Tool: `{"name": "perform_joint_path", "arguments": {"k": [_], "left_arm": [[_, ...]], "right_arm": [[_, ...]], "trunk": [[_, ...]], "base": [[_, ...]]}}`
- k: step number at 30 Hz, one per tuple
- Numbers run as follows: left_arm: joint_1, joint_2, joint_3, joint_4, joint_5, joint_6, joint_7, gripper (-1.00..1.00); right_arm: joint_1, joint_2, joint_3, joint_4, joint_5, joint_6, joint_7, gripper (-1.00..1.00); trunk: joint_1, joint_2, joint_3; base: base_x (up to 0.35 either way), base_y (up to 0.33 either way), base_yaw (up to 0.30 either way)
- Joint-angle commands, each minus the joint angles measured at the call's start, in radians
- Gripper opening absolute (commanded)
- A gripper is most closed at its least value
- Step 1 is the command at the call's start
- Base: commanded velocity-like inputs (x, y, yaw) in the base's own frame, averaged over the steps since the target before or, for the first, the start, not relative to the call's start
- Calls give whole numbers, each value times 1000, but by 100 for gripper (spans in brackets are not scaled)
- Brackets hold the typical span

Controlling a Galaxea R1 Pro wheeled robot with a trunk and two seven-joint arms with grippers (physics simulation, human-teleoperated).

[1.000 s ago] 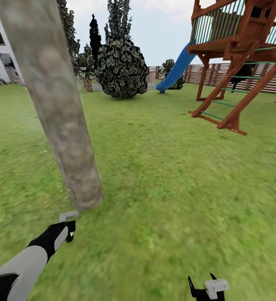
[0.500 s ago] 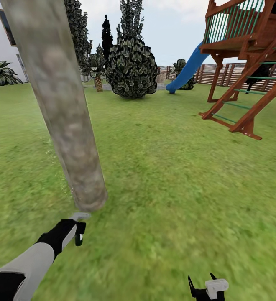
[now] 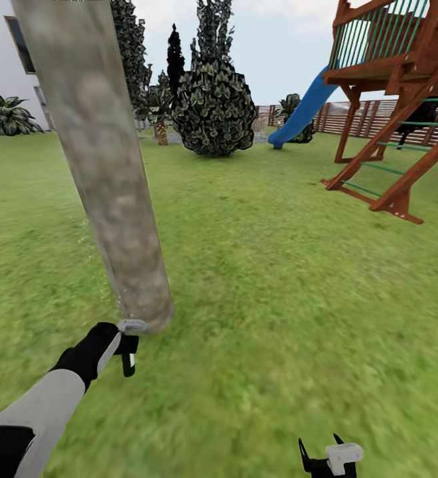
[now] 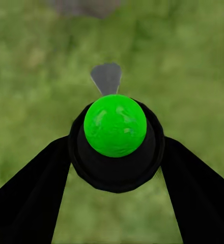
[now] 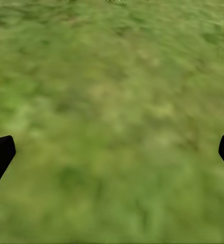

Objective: In the garden, pick up the pesticide atomizer on the floor and spray pesticide onto both trees until each tree trunk is fully covered.

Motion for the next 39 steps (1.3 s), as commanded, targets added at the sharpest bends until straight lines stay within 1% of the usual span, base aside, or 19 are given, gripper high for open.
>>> {"name": "perform_joint_path", "arguments": {"k": [1,3,6,9,12,13,15,17,20,21,23,24,28,29,31,33,35,37,39], "left_arm": [[2,2,1,-6,-1,4,-1,-100],[3,12,5,-11,-1,6,-1,-100],[5,62,11,-13,5,7,-3,-100],[6,76,9,-13,21,7,-3,-100],[0,58,5,-26,23,11,-3,-100],[-1,41,5,-45,23,22,-2,-100],[-1,-13,3,-133,15,107,1,-100],[3,-28,3,-218,15,190,1,-100],[2,-19,5,-282,11,239,2,-100],[2,-11,6,-285,9,241,2,-100],[1,26,6,-287,13,243,2,-100],[1,30,4,-287,11,244,2,-100],[-6,-12,0,-349,11,301,6,-100],[-11,-38,0,-380,10,310,7,-100],[-21,-51,0,-394,9,315,8,-100],[-24,-42,1,-396,7,316,8,-100],[-25,-1,5,-398,9,318,7,-100],[-25,24,5,-398,9,319,6,-100],[-24,21,1,-399,11,319,5,-100]], "right_arm": [[0,0,0,0,0,0,0,100],[0,0,0,0,1,0,0,100],[0,0,0,0,1,0,0,100],[0,0,0,0,1,0,0,100],[0,0,0,0,1,0,0,100],[0,0,0,0,1,0,0,100],[0,0,0,0,1,0,0,100],[0,0,0,0,1,0,0,100],[0,0,0,0,1,0,0,100],[0,0,0,0,1,0,0,100],[0,0,0,0,1,0,0,100],[0,0,0,0,1,0,0,100],[0,0,0,0,1,0,0,100],[0,0,0,0,1,0,0,100],[0,0,0,0,1,0,0,100],[0,0,0,0,1,0,0,100],[0,0,0,0,1,0,0,100],[0,0,0,0,0,0,0,100],[0,0,0,0,1,0,0,100]], "trunk": [[0,0,0],[0,0,0],[0,0,0],[0,0,0],[0,0,0],[0,0,0],[0,0,0],[0,0,0],[0,0,0],[0,0,0],[0,0,0],[0,0,0],[0,0,0],[0,0,0],[0,0,0],[0,0,0],[0,0,0],[0,0,0],[0,0,0]], "base": [[0,0,269],[0,0,274],[0,0,277],[0,0,278],[0,0,195],[0,0,54],[0,0,16],[0,0,4],[-5,0,0],[-147,0,0],[-243,0,0],[-93,0,0],[-17,0,0],[-2,0,0],[0,0,0],[0,0,0],[0,0,-62],[0,0,-222],[-3,0,-97]]}}
